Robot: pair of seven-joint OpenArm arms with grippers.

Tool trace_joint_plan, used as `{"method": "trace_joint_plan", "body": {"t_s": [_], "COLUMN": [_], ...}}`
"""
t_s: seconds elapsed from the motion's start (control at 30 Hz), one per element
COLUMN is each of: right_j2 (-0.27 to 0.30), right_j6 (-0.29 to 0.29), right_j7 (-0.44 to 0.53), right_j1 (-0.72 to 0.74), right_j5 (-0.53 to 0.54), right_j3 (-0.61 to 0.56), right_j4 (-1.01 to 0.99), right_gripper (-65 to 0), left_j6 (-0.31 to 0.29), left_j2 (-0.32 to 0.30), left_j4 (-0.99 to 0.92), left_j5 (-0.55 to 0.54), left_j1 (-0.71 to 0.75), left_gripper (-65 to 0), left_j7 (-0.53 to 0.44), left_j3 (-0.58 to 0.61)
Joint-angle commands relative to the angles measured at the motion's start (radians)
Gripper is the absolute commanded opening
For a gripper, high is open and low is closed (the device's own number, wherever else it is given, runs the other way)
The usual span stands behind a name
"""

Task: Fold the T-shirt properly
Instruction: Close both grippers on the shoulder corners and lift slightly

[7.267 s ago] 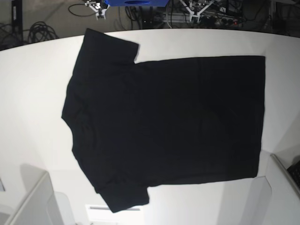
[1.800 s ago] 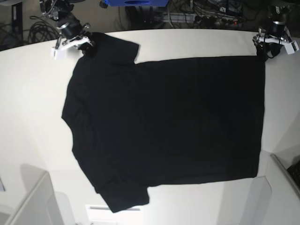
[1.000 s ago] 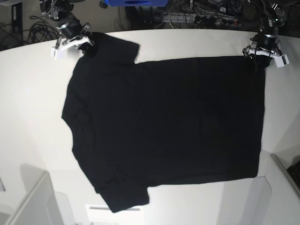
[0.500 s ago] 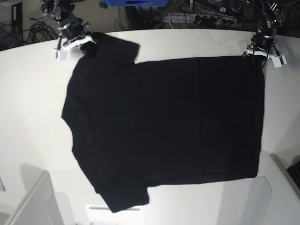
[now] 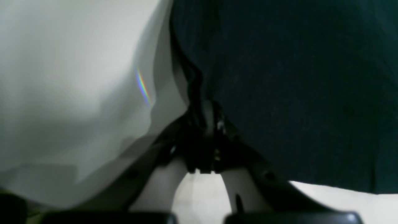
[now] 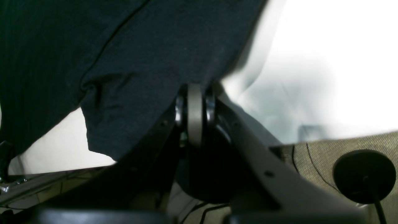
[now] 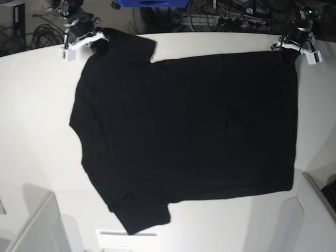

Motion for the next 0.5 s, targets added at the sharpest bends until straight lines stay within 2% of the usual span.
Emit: {"method": "trace_joint_plan", "body": {"t_s": [0.0,0.47], "right_j2": [0.007,0.007], "right_j6": [-0.020,-0.017], "right_j7": [-0.036,-0.036], "right_j1": [-0.026,-0.144], "right_j5": [-0.019,-0.020], "right_j3": [0.000,0.000], "right_j4": [0.011,0.126], "right_gripper": [-65.0,-65.0], "left_j6": [-0.004,-0.005], "left_j2": [-0.010,-0.010], "left_j4": [0.030,0.077], "left_j5": [-0.015,-0.015], "left_j1": [0.018,0.105], "left_gripper": [-65.0,-65.0], "left_j7": [-0.017,-0.019], "left_j3": [-0.007,-0.010]}}
